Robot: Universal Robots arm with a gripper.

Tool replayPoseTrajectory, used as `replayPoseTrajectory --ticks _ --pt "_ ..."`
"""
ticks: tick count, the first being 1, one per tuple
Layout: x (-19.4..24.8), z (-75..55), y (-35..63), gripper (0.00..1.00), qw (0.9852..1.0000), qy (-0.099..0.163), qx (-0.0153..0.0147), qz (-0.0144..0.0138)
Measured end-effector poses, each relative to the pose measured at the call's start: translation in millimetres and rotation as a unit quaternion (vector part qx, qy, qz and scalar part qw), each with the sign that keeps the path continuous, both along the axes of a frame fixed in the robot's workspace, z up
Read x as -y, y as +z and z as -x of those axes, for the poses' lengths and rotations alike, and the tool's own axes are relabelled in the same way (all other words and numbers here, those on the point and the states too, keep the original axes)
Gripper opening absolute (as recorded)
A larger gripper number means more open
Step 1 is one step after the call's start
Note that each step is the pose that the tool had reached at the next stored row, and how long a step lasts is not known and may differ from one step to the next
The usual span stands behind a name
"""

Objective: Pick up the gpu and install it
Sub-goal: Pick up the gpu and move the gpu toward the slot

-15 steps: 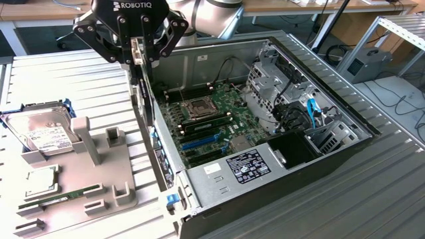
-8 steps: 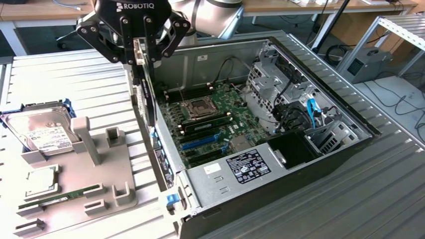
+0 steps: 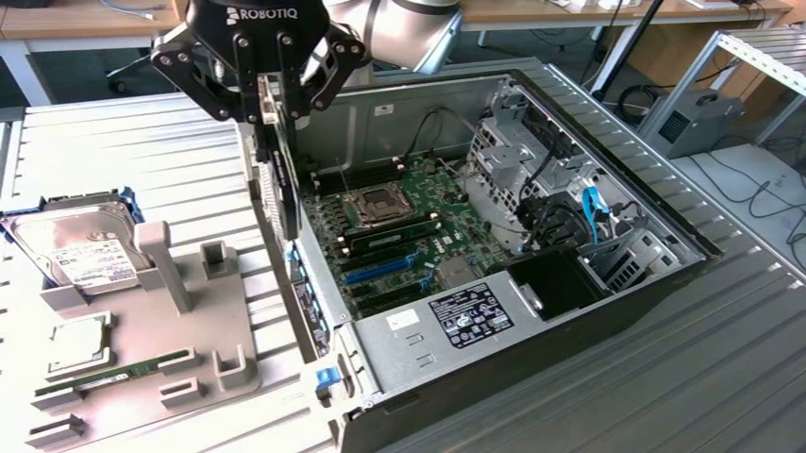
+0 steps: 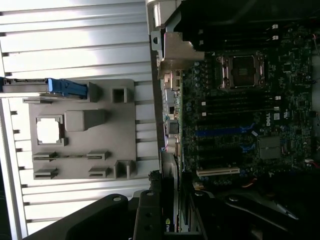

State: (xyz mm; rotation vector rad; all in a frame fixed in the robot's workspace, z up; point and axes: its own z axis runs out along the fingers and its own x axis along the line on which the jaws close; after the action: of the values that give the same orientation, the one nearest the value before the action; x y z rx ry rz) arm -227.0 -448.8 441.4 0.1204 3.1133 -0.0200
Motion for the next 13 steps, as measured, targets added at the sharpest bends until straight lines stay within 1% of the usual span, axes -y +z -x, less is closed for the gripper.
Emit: replayPoseTrajectory --ticks 13 --pt "0.0 -11.5 -2.5 0.26 1.0000 0.000 0.0000 0.0001"
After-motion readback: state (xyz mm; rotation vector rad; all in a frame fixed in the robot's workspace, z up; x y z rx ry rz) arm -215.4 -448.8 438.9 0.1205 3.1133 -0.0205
